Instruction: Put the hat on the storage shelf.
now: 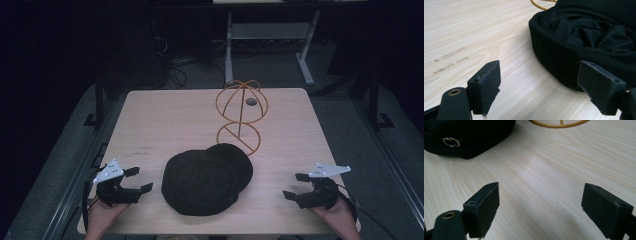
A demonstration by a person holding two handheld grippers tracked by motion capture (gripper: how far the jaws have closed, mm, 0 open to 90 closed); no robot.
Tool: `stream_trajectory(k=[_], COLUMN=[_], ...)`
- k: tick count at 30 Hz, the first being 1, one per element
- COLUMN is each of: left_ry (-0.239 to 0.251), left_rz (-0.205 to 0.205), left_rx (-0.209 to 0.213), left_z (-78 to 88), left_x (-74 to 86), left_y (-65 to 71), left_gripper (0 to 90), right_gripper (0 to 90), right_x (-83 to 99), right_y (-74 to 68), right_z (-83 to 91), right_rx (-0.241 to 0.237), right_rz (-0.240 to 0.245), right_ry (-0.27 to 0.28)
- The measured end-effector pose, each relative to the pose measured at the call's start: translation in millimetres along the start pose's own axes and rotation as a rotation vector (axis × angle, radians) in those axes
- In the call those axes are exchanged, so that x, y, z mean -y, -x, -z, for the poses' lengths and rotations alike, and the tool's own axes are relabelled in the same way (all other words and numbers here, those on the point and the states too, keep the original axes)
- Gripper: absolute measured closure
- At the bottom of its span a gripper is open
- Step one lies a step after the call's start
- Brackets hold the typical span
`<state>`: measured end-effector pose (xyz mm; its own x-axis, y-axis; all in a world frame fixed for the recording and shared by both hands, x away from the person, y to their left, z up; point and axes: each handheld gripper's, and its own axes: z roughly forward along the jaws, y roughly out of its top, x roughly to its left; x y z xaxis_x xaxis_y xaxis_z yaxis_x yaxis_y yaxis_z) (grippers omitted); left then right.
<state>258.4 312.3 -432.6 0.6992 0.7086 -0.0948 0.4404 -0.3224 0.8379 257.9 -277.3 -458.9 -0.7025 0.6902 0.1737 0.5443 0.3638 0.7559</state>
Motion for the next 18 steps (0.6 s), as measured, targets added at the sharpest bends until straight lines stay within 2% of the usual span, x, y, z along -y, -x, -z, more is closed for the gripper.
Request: stream_trajectory(k=[7,11,16,18], left_ry=[0.018,0.015,0.009,0.021], left_rz=[0.01,-0.002,-0.005,0.002], left_rx=[0.011,0.014,0.01,0.008], left_z=[3.5,3.1,3.2,4.2], left_x=[2.0,1.3,1.8,1.7], left_y=[0.2,0.2,-0.1,-0.1], left_gripper=[17.9,17.8,17.9,17.9], right_gripper=[14.3,14.3,14.4,14.3], right_x=[-2.1,-8.0,-16.9,-21.1], right_y=[-2.0,-6.2,-9.2,-11.2], right_z=[0.9,7.5,11.6,13.3], right_rx=[-0.006,-0.01,-0.012,-0.012], right_rz=[-0.019,0.003,0.027,0.029], right_ry=[0.009,0.038,0.042,0.046])
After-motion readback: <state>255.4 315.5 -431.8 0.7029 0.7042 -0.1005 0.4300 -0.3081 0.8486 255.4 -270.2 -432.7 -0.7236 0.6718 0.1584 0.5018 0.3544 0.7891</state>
